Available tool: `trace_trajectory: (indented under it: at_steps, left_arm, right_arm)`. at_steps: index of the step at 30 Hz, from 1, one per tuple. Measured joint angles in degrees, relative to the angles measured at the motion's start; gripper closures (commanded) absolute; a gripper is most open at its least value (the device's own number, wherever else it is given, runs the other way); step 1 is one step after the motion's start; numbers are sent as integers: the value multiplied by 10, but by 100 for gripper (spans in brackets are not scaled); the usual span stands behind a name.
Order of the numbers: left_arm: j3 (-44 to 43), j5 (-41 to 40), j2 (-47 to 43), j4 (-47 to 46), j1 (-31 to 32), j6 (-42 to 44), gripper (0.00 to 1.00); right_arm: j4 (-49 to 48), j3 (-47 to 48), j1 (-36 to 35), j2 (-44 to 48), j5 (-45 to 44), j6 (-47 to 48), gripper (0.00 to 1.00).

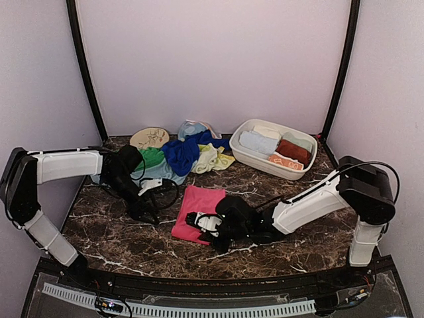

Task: Roll the towels
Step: Roll the towel at the center of the board.

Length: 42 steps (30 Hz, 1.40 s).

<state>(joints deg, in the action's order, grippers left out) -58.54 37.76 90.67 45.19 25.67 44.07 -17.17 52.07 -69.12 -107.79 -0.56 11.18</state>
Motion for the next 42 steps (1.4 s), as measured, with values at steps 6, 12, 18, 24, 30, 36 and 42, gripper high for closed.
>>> trace_trajectory:
  at_steps: [6, 12, 18, 24, 30, 36, 42]
  left_arm:
    - [40, -52, -63, -35, 47, 17, 40]
    - [49, -124, -70, -82, 165, 32, 39]
    - [15, -175, -11, -129, 201, 50, 43]
    - [9, -202, 49, -170, 210, 58, 43]
    - [3, -217, 51, -188, 224, 59, 45]
    - [-29, -213, 51, -176, 236, 63, 45]
    - [-29, -220, 69, -178, 241, 68, 52]
  right_arm:
    - [76, 62, 86, -22, 168, -114, 100]
    - [120, 121, 132, -75, 309, -204, 100]
    - [122, 130, 151, -92, 376, -259, 100]
    - [117, 130, 156, -99, 404, -289, 100]
    - [116, 130, 162, -102, 419, -302, 100]
    - [116, 130, 163, -104, 429, -306, 100]
    - [116, 130, 163, -104, 432, -307, 100]
